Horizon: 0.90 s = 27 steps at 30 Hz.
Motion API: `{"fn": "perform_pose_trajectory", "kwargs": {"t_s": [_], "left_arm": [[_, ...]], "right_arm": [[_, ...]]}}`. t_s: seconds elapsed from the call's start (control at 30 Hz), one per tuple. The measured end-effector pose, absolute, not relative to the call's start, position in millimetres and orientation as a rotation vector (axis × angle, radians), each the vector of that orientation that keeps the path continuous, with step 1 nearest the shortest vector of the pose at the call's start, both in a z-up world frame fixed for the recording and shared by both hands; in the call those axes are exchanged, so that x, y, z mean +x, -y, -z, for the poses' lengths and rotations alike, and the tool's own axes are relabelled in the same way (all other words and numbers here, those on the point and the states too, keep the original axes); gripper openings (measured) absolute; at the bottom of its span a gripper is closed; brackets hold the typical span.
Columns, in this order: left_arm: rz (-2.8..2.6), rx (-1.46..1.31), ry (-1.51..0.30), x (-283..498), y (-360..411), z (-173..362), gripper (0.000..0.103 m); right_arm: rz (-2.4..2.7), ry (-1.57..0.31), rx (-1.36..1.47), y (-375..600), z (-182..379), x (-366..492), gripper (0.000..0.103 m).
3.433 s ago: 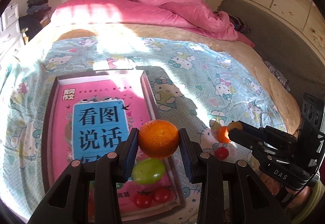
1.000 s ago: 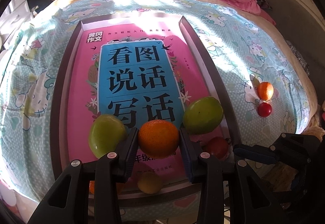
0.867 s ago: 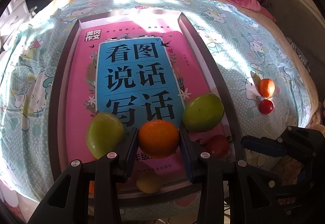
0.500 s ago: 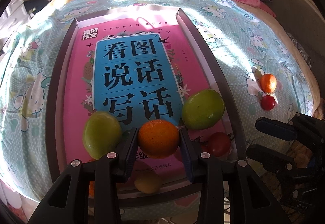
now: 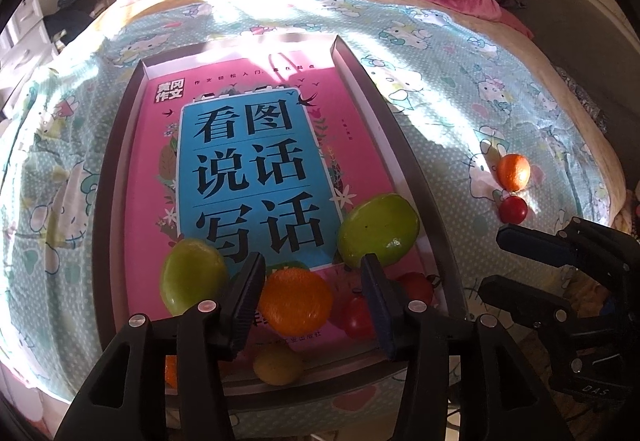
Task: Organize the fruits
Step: 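Lower the orange with the left tool while the right lowers its fruit, then release, then move both open tools to the last orange and red tomato on the bedspread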
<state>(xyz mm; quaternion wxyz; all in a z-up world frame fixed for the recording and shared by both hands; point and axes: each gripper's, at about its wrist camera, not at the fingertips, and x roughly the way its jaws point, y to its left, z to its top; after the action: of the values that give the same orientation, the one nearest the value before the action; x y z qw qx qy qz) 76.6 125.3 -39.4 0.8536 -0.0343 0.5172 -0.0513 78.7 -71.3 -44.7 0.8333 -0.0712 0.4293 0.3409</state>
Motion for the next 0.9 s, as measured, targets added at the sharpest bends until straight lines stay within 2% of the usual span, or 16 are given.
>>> {"fn": "perform_pose_trajectory", "kwargs": {"t_s": [0.17, 0.3, 0.53, 0.9], "left_arm": [[0.122, -0.079, -1.057, 75.6, -123.2, 32.4, 0.060], [0.126, -0.068, -1.036, 75.7, -119.8, 27.8, 0.064], [0.137, -0.052, -0.990, 76.6, -112.1, 18.6, 0.074], [0.178, -0.035, -0.969, 78.7, -96.2, 11.7, 0.075]], "right_arm": [[-0.707, -0.900, -0.145, 77.2, 42.7, 79.6, 0.039], [-0.692, -0.887, -0.136, 85.8, 39.3, 80.8, 0.045], [-0.665, -0.872, -0.099, 100.6, 32.5, 84.8, 0.046], [-0.615, -0.847, -0.048, 124.7, 23.9, 87.6, 0.051]]}}
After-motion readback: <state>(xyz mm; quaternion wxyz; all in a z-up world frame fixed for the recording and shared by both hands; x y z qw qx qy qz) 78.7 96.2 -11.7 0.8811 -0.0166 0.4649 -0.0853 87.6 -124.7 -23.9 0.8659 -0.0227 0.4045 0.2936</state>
